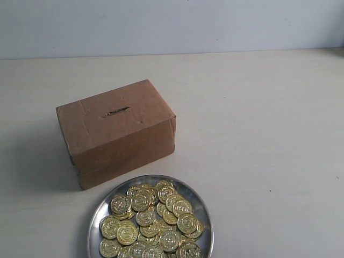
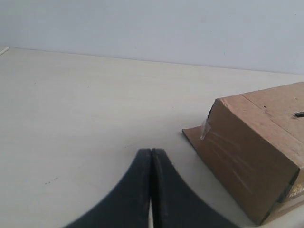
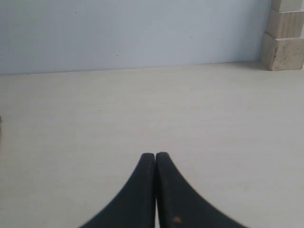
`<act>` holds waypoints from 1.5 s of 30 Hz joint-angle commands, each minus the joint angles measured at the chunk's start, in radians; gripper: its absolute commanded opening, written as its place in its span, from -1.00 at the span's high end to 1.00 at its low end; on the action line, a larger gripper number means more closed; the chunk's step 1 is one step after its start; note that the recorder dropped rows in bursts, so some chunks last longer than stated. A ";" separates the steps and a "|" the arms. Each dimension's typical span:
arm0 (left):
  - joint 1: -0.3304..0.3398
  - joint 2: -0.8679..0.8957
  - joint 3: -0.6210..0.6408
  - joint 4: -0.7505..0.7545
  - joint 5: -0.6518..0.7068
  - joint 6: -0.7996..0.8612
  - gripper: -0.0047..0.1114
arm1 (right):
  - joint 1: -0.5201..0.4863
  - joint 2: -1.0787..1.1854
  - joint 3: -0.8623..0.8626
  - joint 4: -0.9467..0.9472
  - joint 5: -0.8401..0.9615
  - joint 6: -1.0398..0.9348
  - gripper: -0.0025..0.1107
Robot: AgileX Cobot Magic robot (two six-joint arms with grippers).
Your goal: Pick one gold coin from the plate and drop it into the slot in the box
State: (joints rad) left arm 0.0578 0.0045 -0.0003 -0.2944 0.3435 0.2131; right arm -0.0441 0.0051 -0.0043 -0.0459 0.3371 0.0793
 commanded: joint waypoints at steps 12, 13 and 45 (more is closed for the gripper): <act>0.002 -0.005 0.000 0.003 0.007 -0.012 0.92 | -0.005 -0.005 0.004 0.004 -0.002 -0.001 0.96; 0.002 -0.005 0.000 0.003 0.007 -0.012 0.92 | -0.005 -0.005 0.004 0.004 -0.002 -0.001 0.96; -0.010 -0.005 0.000 0.135 0.002 -0.010 0.92 | -0.005 -0.005 0.004 0.006 -0.002 -0.001 0.96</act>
State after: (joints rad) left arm 0.0578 0.0045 -0.0003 -0.1636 0.3510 0.2037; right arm -0.0441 0.0051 -0.0043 -0.0400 0.3405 0.0779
